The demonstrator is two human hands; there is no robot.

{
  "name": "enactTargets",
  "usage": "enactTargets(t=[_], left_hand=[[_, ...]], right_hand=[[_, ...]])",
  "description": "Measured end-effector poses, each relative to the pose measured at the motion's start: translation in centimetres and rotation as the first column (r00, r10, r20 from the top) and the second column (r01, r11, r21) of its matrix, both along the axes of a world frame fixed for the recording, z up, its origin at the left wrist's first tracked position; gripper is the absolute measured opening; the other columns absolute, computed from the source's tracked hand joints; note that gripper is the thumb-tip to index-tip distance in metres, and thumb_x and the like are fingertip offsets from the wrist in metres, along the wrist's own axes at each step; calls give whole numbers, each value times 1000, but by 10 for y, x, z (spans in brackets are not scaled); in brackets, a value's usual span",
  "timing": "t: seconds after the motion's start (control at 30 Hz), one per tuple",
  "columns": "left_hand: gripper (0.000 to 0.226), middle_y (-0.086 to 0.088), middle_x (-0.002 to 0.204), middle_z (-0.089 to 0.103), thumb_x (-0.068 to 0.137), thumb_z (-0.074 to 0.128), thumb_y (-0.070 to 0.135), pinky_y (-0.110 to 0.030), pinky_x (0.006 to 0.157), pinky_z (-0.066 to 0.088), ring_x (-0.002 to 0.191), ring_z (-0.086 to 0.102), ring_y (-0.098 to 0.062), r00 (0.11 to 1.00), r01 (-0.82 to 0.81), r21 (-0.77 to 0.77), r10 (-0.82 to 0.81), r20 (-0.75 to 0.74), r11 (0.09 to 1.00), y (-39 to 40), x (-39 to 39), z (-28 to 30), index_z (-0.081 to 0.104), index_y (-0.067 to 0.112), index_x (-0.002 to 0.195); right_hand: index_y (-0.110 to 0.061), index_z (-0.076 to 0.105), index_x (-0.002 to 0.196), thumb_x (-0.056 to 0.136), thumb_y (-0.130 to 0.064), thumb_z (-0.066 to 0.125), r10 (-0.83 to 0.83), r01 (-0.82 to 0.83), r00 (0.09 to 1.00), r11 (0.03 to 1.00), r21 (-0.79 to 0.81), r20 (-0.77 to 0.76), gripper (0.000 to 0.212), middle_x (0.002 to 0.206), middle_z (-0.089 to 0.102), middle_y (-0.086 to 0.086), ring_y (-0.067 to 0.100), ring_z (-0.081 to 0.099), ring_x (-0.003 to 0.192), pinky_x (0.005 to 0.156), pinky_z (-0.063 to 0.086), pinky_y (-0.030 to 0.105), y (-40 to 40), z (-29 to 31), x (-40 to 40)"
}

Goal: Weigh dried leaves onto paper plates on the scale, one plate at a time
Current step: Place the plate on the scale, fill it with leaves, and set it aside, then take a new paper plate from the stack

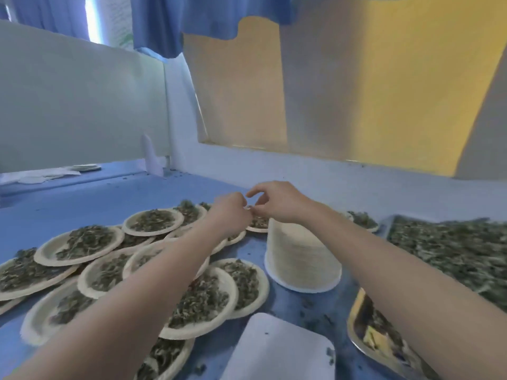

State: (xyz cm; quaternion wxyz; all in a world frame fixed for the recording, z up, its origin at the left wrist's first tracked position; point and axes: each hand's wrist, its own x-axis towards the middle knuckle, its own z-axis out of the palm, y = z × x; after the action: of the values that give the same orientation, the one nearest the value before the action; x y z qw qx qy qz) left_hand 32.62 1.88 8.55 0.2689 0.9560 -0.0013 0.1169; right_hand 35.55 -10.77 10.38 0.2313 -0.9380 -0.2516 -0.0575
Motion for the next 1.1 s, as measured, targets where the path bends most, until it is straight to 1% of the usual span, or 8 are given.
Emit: enactTargets(t=[0.13, 0.3, 0.4, 0.5, 0.57, 0.67, 0.83, 1.1], left_hand=[[33, -14, 121, 58, 91, 47, 15, -31, 84, 42, 111, 53, -29, 999, 36, 9, -36, 4, 999, -64, 20, -3, 51, 7, 123], [27, -18, 121, 51, 89, 47, 15, -34, 87, 37, 113, 47, -32, 999, -33, 197, 27, 37, 980, -97, 45, -20, 49, 9, 115], [41, -21, 123, 44, 85, 51, 16, -36, 86, 38, 112, 44, -34, 994, -96, 294, 109, -28, 951, -93, 59, -33, 41, 4, 123], [36, -16, 98, 53, 81, 53, 10, -27, 57, 38, 89, 53, -27, 991, -60, 217, 85, -108, 974, -85, 70, -42, 47, 0, 115], [5, -9, 76, 50, 81, 47, 3, -25, 46, 28, 67, 48, -20, 991, -52, 168, 71, -110, 984, -79, 72, -42, 48, 5, 86], [23, -3, 65, 37, 82, 42, -1, -25, 44, 23, 55, 33, -14, 988, -62, 134, 80, -132, 989, -71, 75, -39, 31, 12, 65], [23, -4, 70, 35, 82, 40, -3, -25, 48, 23, 58, 30, -16, 994, -65, 76, 72, -85, 995, -67, 73, -25, 30, 11, 67], [26, -5, 69, 33, 81, 39, -8, -26, 49, 24, 58, 28, -16, 997, -64, -61, 66, 30, 996, -58, 38, 10, 28, 11, 66]], right_hand=[[-19, 65, 114, 84, -24, 69, -140, 140, 990, 990, 15, -24, 31, 111, 67, 3, 11, 57, 90, 64, 38, 17, -71, -5, 11], [-13, 64, 120, 87, -28, 64, -257, 252, 965, 964, -89, -50, 36, 120, 63, 5, 19, 57, 110, 83, 41, 24, -119, -25, 29], [-15, 57, 72, 85, -30, 62, -327, 312, 941, 938, -151, -83, 21, 68, 54, 1, 16, 52, 65, 55, 37, 27, -133, -43, 40], [-15, 39, 59, 86, -33, 61, -381, 362, 911, 922, -137, -155, 39, 54, 32, -4, 12, 29, 49, 47, 20, 27, -144, -53, 46], [-14, 31, 52, 83, -24, 61, -389, 380, 897, 921, -81, -212, 43, 50, 24, -2, 14, 19, 45, 46, 15, 28, -146, -56, 49], [-15, 27, 51, 81, -13, 53, -416, 405, 894, 909, -99, -167, 40, 50, 21, -1, 13, 16, 44, 44, 13, 26, -141, -55, 48], [-14, 27, 60, 90, -14, 47, -423, 420, 903, 906, -52, -80, 36, 59, 29, 0, 16, 26, 50, 47, 21, 28, -130, -39, 44], [-15, 23, 60, 91, -12, 44, -370, 370, 929, 928, 31, -10, 37, 59, 24, 1, 17, 22, 52, 52, 19, 31, -126, -9, 14]])
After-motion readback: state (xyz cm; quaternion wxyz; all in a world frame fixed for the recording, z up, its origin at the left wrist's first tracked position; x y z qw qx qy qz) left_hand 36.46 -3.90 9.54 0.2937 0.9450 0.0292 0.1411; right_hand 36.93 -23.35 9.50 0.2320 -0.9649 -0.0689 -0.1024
